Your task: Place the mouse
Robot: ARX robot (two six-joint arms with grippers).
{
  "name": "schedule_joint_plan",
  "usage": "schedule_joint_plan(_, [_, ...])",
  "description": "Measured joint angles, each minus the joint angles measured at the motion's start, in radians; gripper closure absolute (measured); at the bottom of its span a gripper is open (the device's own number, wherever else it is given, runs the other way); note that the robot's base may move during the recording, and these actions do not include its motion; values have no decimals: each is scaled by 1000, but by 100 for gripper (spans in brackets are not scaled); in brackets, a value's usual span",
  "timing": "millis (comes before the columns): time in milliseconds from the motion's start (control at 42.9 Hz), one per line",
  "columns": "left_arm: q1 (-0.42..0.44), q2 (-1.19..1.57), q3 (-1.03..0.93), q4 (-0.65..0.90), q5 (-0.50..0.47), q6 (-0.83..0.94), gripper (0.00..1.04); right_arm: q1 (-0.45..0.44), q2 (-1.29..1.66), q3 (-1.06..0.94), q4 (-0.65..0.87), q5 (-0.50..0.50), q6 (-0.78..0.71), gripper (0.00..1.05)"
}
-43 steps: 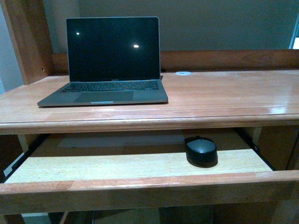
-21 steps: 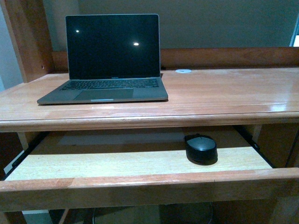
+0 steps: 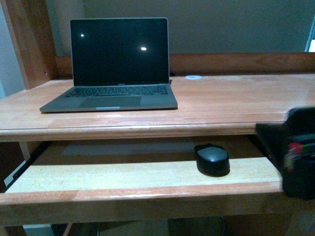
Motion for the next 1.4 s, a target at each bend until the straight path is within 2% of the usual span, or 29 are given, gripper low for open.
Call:
schedule_joint_plan(47, [0,0,0,0,0,0,7,8,77,1,-21,1,5,7])
schedule_joint_plan(349, [0,0,0,0,0,0,7,26,92,2,17,19,15,7])
schedule_joint_plan(559, [0,0,0,1,0,0,7,41,285,113,7,74,61,7])
schedule_joint_plan(1397, [0,0,0,0,0,0,7,38,684,462,-82,107,174,7])
